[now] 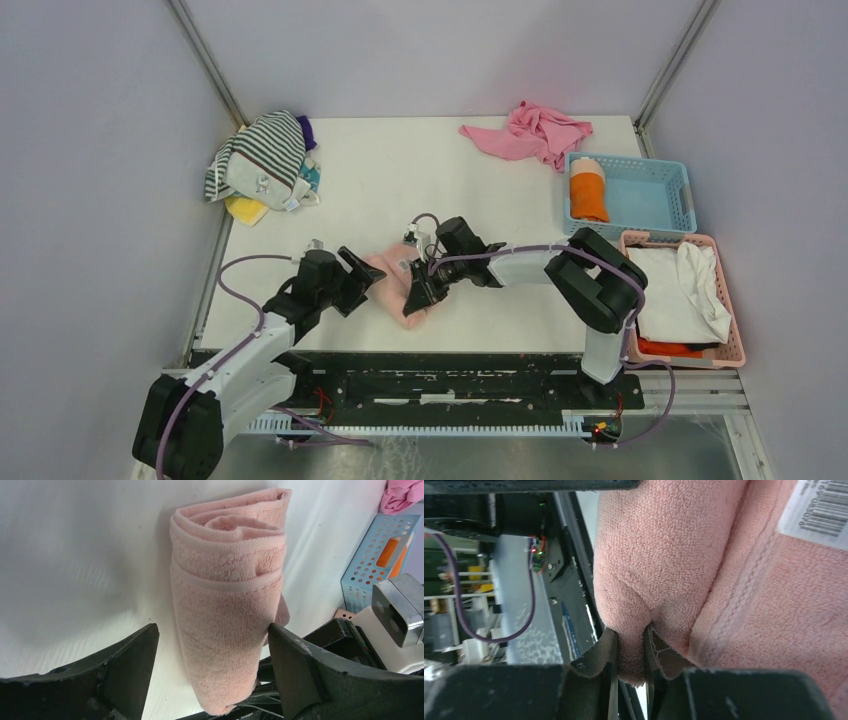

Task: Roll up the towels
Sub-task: Roll the towel at the center of the board.

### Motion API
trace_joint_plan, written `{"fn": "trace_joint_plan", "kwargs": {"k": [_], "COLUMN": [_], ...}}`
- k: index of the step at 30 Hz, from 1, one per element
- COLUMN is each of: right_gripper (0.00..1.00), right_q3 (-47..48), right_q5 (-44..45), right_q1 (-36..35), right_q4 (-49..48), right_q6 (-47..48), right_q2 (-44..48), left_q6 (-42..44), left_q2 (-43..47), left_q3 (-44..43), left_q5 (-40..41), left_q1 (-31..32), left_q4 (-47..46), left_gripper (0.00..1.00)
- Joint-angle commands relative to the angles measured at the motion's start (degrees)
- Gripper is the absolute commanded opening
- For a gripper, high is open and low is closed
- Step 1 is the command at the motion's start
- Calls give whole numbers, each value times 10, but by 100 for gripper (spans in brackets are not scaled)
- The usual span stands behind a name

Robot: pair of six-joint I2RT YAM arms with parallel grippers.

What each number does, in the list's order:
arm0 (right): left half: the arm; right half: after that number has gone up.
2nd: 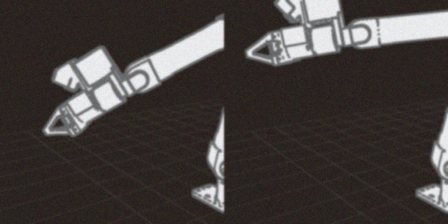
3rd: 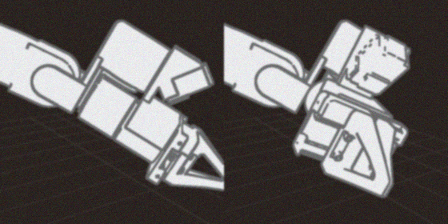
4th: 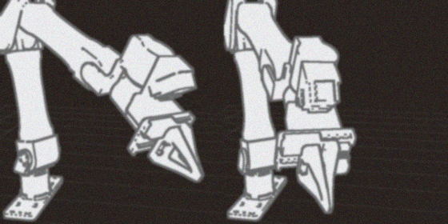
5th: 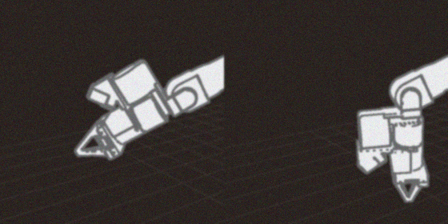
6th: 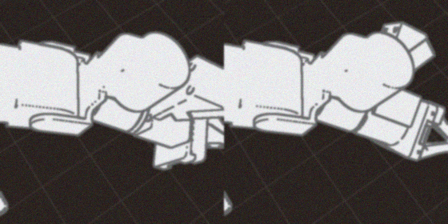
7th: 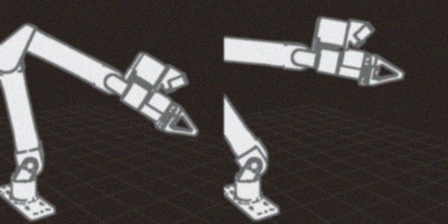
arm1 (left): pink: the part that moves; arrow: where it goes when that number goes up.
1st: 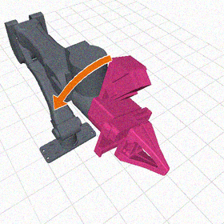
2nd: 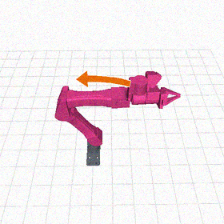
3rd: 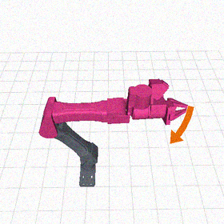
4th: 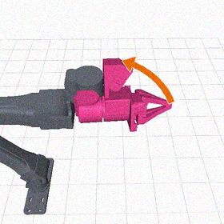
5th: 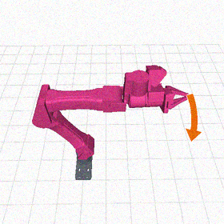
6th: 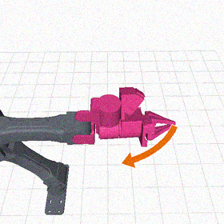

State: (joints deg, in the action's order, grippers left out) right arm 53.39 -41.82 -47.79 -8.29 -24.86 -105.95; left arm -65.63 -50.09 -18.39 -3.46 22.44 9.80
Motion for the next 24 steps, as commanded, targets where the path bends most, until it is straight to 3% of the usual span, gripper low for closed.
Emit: {"fn": "trace_joint_plan", "kwargs": {"k": [1, 6, 15, 21, 24], "right_gripper": [11, 11, 15, 38, 49], "right_q3": [-26, -20, -11, -19, -12], "right_q5": [-80, -94, -65, 28, 120], "right_q1": [7, 20, 29, 24, 1], "right_q4": [14, 13, 53, 102, 152], "right_q6": [-52, -63, -47, -17, 9], "right_q2": [-54, -80, -91, -4, 56], "left_q6": [31, 29, 54, 49, 51], "left_q2": [-35, -75, -188, -229, -223], "left_q3": [-21, -25, -2, 21, 27], "left_q5": [-24, 1, 30, 15, 19], "left_q1": [-6, -11, -16, -15, -15], "left_q4": [-48, -77, -115, -142, -137], "left_gripper": [87, 86, 73, 63, 60]}}
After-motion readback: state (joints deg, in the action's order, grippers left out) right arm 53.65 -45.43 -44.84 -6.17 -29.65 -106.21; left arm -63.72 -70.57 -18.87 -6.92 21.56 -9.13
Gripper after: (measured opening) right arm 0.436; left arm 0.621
